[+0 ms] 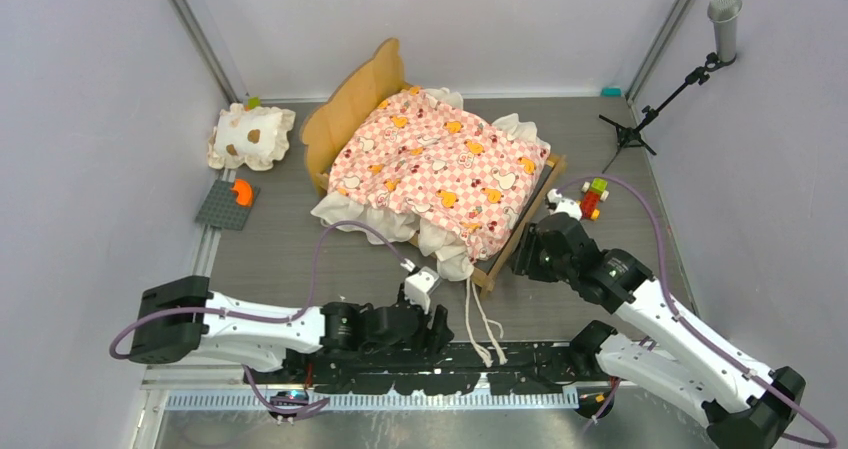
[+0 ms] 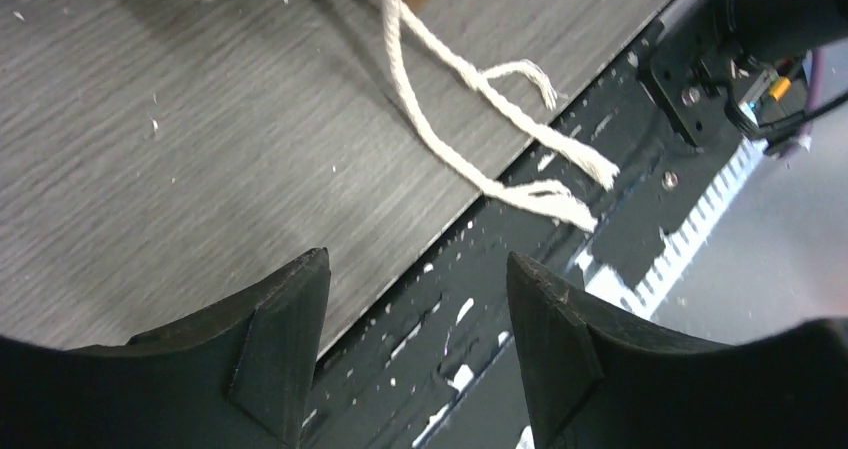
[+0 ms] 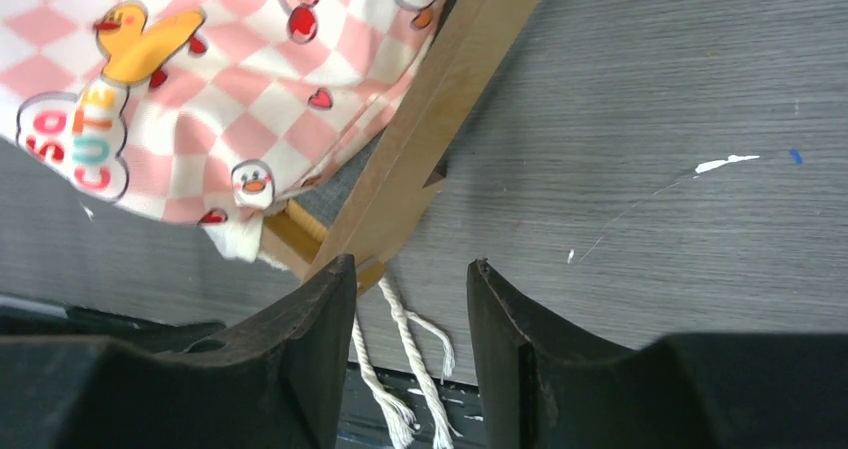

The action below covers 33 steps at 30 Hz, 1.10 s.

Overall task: Set up the pet bed
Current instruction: Move the bed frame to the center of the board.

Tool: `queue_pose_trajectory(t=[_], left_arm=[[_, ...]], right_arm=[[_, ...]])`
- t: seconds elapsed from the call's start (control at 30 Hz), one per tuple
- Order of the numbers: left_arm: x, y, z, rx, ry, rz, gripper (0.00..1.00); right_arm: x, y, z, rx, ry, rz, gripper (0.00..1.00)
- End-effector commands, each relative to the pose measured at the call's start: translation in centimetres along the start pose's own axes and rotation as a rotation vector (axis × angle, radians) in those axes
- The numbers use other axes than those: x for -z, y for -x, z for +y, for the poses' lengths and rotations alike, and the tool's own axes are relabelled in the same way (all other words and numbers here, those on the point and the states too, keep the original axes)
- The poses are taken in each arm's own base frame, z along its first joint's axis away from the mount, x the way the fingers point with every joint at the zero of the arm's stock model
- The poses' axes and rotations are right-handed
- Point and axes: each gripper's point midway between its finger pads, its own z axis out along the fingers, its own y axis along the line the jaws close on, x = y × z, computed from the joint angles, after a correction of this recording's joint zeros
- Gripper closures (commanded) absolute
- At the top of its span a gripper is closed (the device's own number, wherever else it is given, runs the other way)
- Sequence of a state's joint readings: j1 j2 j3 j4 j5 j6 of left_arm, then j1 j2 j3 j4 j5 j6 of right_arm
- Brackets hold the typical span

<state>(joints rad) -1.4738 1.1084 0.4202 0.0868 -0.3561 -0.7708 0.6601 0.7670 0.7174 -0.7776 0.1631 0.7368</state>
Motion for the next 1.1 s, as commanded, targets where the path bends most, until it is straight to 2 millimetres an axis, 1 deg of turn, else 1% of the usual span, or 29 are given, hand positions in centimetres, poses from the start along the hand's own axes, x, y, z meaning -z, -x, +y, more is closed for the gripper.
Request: queue_pose_trajectory(t=[0.0,0.03,0.1,0.2,0.33,0.47,0.5,0.57,0.63,0.73,0.83,0.93,1.0,1.07], left_arm=[[-1.9,3.0,0.5,0.05,0.086,-0.077,0.33],[-2.4,3.3,0.7,0.066,0.09,-0.073,0.33],[-3.4,3.6,1.1,0.094,0.099,-0.067,0.33],[-4.1,4.6,1.0,0.115,0.084,-0.091,0.33],[-5.0,5.3,-0.4,0.092,0.028,-0.105,0.32],[-5.7,5.8,-1.6,0.087,-0.025,-0.121,0.33],[-5.8,5.9,-1.9,0.088,-0.039,-0.128,0.33],[-5.9,6.0,-1.5,0.087,-0.031,-0.138,0.34],[-5.9,6.1,-0.2,0.101,0.011,-0.143,0.34],[-5.5,6.6,2.5,0.177,0.06,-0.157,0.37],[-4.8,7.4,4.5,0.218,0.086,-0.171,0.38],[-3.9,8.2,6.0,0.21,0.124,-0.179,0.38],[-3.4,8.4,7.0,0.196,0.156,-0.173,0.38],[-2.8,8.6,7.7,0.19,0.178,-0.174,0.38]], right_arm=[[0.2,-0.4,1.1,0.055,0.003,-0.045,0.49],[0.2,-0.6,1.1,0.075,-0.028,-0.074,0.48],[0.3,-1.5,1.5,0.121,-0.056,-0.094,0.46],[0.3,-2.8,1.4,0.143,-0.097,-0.101,0.46],[-0.1,-4.5,1.0,0.14,-0.065,-0.063,0.43],[-0.6,-6.0,0.6,0.125,-0.036,-0.027,0.43],[-0.8,-6.5,0.8,0.126,-0.015,-0.009,0.44],[-1.2,-7.4,1.2,0.133,0.016,0.022,0.47],[-1.7,-7.6,1.3,0.138,0.014,0.023,0.5],[-2.4,-7.1,1.7,0.167,-0.02,0.003,0.53],[-3.4,-6.1,2.1,0.205,-0.076,-0.031,0.55],[-4.6,-4.9,3.7,0.227,-0.079,-0.049,0.57],[-5.6,-3.7,4.2,0.223,-0.106,-0.069,0.6],[-6.4,-2.0,3.9,0.198,-0.149,-0.099,0.61]])
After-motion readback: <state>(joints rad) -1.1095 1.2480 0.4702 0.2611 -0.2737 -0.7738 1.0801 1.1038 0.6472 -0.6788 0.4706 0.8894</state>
